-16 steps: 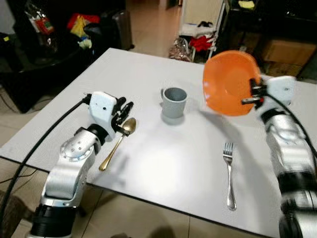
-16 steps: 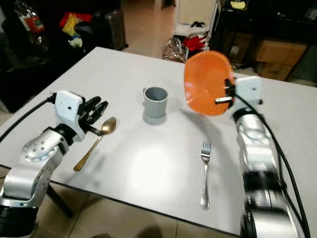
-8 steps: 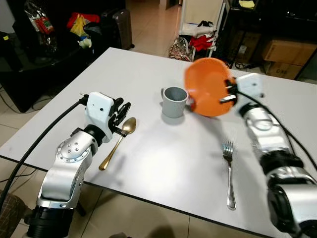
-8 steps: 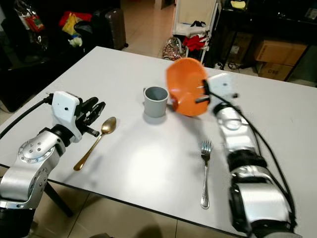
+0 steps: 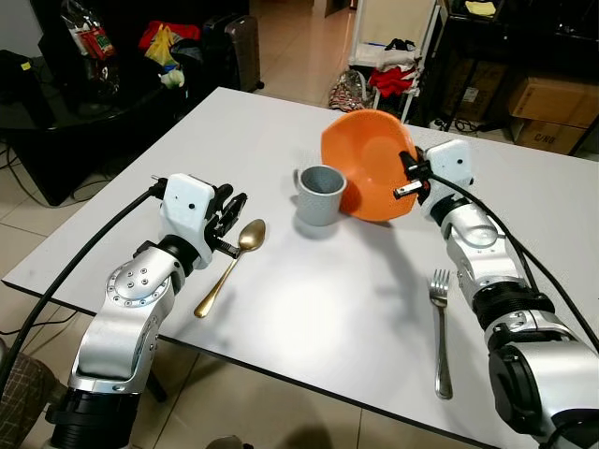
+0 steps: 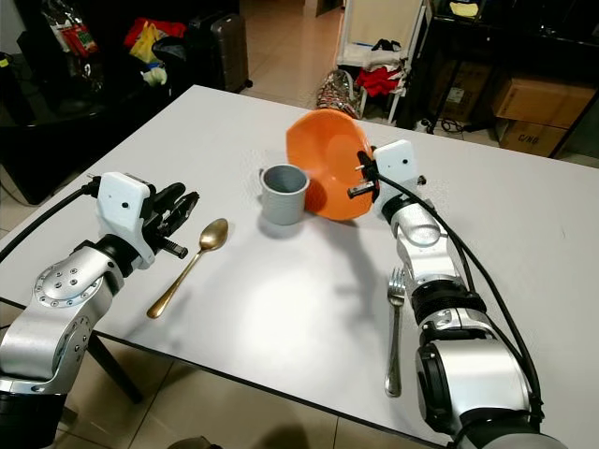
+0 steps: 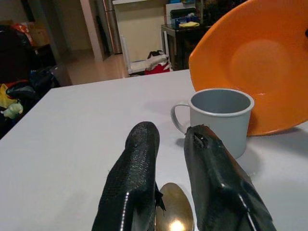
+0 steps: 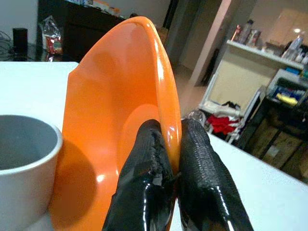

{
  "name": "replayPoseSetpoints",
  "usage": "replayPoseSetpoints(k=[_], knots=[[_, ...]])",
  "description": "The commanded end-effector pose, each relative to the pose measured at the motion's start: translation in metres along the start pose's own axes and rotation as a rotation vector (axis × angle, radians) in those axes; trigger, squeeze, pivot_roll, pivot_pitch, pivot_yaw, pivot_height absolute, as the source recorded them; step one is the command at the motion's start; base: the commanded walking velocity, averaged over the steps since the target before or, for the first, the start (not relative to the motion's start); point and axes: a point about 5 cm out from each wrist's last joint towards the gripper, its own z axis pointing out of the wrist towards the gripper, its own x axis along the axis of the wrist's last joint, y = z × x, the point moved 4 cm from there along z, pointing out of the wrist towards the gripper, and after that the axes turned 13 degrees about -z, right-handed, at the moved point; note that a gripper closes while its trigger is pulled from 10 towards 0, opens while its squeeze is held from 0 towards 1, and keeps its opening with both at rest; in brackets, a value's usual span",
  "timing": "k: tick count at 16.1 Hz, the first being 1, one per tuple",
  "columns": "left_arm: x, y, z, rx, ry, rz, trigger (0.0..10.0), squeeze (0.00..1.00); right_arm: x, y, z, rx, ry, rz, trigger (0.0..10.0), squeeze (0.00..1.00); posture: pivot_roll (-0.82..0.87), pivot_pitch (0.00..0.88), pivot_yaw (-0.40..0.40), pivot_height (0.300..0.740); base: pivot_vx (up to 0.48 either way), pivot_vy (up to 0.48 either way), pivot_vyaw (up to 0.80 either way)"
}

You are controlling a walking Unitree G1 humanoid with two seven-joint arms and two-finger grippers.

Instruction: Setting the table

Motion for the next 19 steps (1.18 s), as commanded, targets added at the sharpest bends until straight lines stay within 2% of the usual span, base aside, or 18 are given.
replayPoseSetpoints(k=[1, 3, 5, 7, 11, 13, 15, 16, 18, 19], knots=[[0.004, 0.003, 0.001, -0.008, 0.008, 0.002, 10.0, 0.00, 0.015, 0.012, 0.004, -0.036, 0.068, 0.031, 10.0, 0.00, 0.02, 0.000, -0.028, 0.740, 0.000, 0.000, 0.00], [0.003, 0.003, 0.002, -0.010, 0.007, 0.002, 10.0, 0.00, 0.012, 0.014, 0.002, -0.033, 0.062, 0.018, 10.0, 0.00, 0.01, 0.000, -0.025, 0.740, 0.000, 0.000, 0.00], [0.003, 0.004, 0.003, -0.013, 0.007, 0.002, 10.0, 0.00, 0.006, 0.025, -0.003, -0.053, 0.030, 0.018, 10.0, 0.00, 0.01, 0.000, -0.025, 0.740, 0.000, 0.000, 0.00], [0.002, 0.006, 0.005, -0.019, 0.007, -0.003, 10.0, 0.00, -0.004, 0.046, -0.007, -0.033, -0.044, 0.106, 10.0, 0.00, 0.00, 0.000, -0.025, 0.740, 0.000, 0.000, 0.00], [0.002, 0.012, 0.006, -0.063, -0.003, -0.010, 10.0, 0.00, -0.010, 0.061, -0.013, 0.040, -0.144, 0.233, 10.0, 0.00, -0.01, 0.000, -0.023, 0.740, 0.000, 0.000, 0.00], [0.000, 0.024, 0.003, -0.159, -0.036, -0.013, 10.0, 0.00, -0.007, 0.067, -0.017, 0.072, -0.157, 0.332, 10.0, 0.00, -0.01, 0.000, -0.024, 0.740, 0.000, 0.000, 0.00], [-0.003, 0.044, -0.010, -0.350, -0.099, -0.012, 10.0, 0.00, -0.012, 0.063, -0.030, 0.146, -0.239, 0.427, 10.0, 0.00, -0.01, 0.000, -0.027, 0.740, 0.000, 0.000, 0.00], [-0.003, 0.046, -0.012, -0.376, -0.112, -0.021, 10.0, 0.00, -0.013, 0.062, -0.033, 0.156, -0.253, 0.440, 10.0, 0.00, -0.01, 0.000, -0.027, 0.740, 0.000, 0.000, 0.00], [-0.011, 0.056, -0.026, -0.505, -0.210, -0.024, 10.0, 0.00, -0.021, 0.057, -0.048, 0.190, -0.322, 0.529, 10.0, 0.00, -0.01, 0.000, -0.029, 0.740, 0.000, 0.000, 0.00], [-0.013, 0.057, -0.029, -0.525, -0.234, -0.026, 10.0, 0.00, -0.025, 0.054, -0.054, 0.203, -0.353, 0.550, 10.0, 0.00, -0.01, 0.000, -0.029, 0.740, 0.000, 0.000, 0.00]])
